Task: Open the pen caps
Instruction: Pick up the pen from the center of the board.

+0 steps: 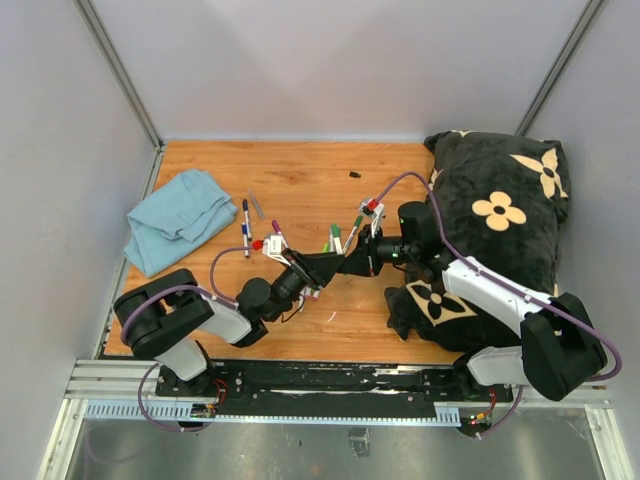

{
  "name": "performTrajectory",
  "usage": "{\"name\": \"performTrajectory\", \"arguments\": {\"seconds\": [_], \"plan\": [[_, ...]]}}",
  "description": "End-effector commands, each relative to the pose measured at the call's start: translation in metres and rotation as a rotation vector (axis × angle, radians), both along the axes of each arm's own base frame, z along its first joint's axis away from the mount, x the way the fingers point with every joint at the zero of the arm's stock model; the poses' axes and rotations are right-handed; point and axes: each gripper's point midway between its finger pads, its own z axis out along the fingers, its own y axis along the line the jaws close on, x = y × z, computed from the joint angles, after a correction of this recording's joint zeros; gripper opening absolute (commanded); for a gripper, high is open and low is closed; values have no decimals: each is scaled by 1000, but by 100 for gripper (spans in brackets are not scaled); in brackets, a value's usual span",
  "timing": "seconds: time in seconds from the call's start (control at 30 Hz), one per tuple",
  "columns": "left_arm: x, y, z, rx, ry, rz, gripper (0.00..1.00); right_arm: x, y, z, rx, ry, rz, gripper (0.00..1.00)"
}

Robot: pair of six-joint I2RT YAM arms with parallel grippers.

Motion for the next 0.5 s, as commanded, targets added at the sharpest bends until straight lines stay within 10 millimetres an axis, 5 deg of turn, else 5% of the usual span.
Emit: {"name": "performTrajectory", "arguments": {"seconds": [0.0, 0.17, 0.47], "plan": [[-16, 27, 66, -189, -176, 32, 48, -3, 3, 18, 9, -86, 89, 1], [-33, 50, 75, -164, -248, 7, 79, -16, -4, 25, 18, -162, 232, 1], [-62, 46, 91, 10, -356, -208, 99, -26, -12, 29, -22, -256, 327, 1]]}}
